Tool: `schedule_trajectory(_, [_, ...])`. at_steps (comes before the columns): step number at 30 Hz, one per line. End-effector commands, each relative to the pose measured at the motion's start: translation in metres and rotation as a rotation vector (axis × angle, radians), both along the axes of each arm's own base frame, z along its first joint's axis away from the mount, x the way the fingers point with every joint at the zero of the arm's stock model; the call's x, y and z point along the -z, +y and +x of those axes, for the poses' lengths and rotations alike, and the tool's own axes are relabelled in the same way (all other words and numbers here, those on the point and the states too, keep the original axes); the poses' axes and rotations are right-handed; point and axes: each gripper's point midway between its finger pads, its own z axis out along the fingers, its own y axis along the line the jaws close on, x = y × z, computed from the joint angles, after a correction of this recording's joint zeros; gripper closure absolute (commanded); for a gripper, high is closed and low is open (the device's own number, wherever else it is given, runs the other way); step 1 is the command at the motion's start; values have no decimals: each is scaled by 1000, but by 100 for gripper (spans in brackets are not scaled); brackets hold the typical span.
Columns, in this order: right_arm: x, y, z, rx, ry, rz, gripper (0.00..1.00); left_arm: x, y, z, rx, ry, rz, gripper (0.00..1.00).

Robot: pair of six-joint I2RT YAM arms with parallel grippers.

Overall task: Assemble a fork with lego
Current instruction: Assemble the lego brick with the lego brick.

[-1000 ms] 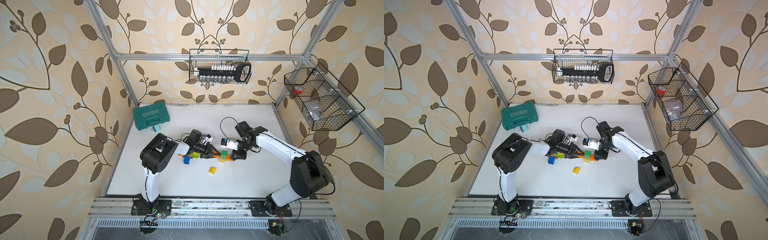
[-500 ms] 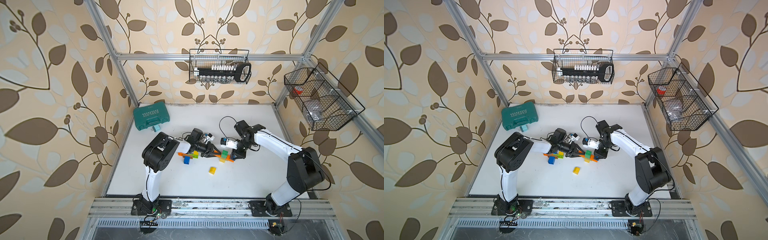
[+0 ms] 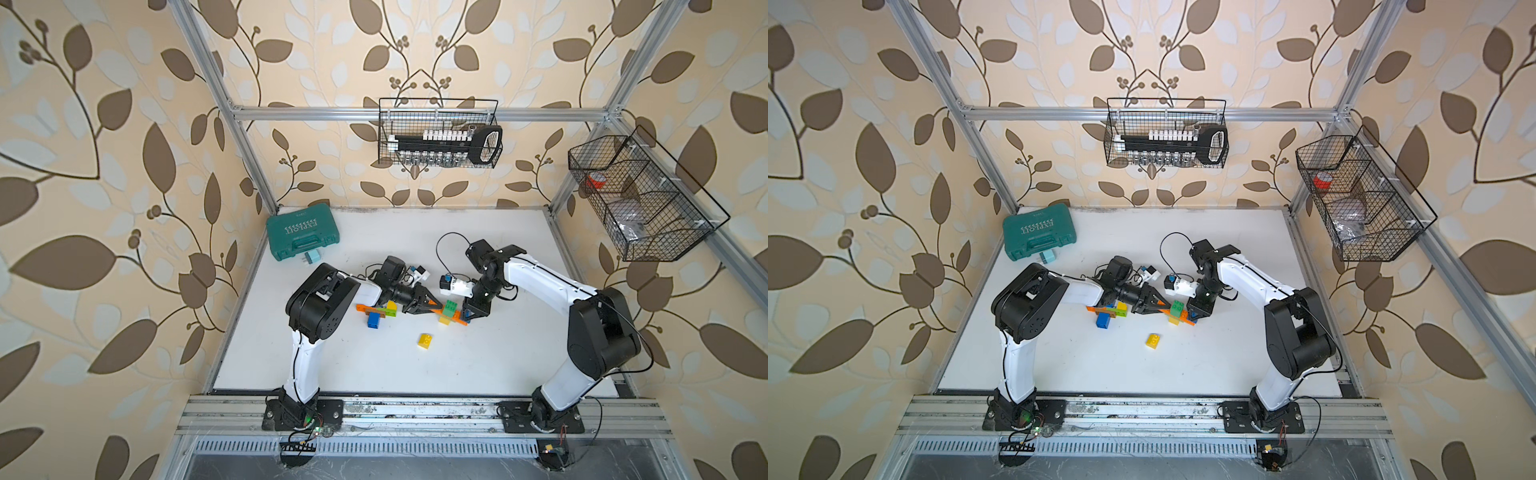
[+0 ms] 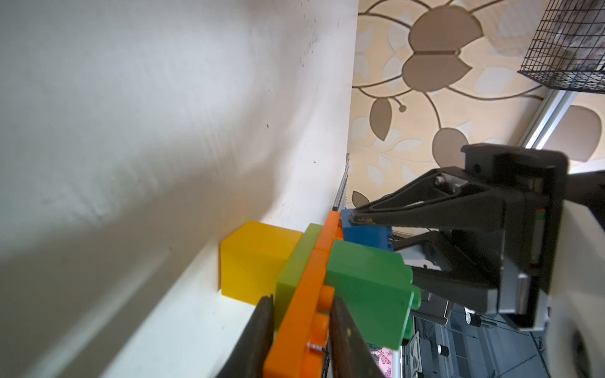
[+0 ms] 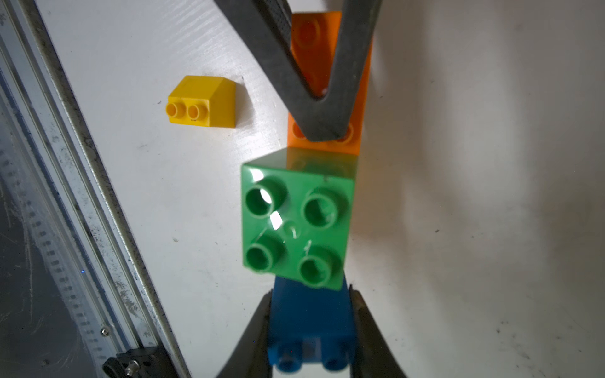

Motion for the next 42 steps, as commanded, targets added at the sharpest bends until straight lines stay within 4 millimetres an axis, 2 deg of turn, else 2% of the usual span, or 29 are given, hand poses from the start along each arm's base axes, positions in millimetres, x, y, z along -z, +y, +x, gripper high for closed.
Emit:
schedule_trajectory(1, [15, 1, -2, 20, 41, -45, 100, 34, 9, -3, -49, 67, 96, 71])
schedule_trajectory(13, [13, -3, -2, 46, 20, -178, 100, 37, 11, -2, -63, 74, 96, 71])
schedule_trajectory(25, [17, -1, 1, 54, -84, -293, 100, 37, 13, 1, -72, 76, 87, 71])
schedule_trajectory(32, [4, 10, 0, 24, -177, -233, 100, 39, 15, 0, -75, 82, 89, 71])
schedule_trajectory(37, [-5, 16, -9, -12, -213, -149, 100, 40, 16, 2, -81, 82, 91, 71])
schedule_trajectory(42, [1, 13, -17, -18, -165, -154, 100, 40, 17, 2, -82, 81, 94, 71])
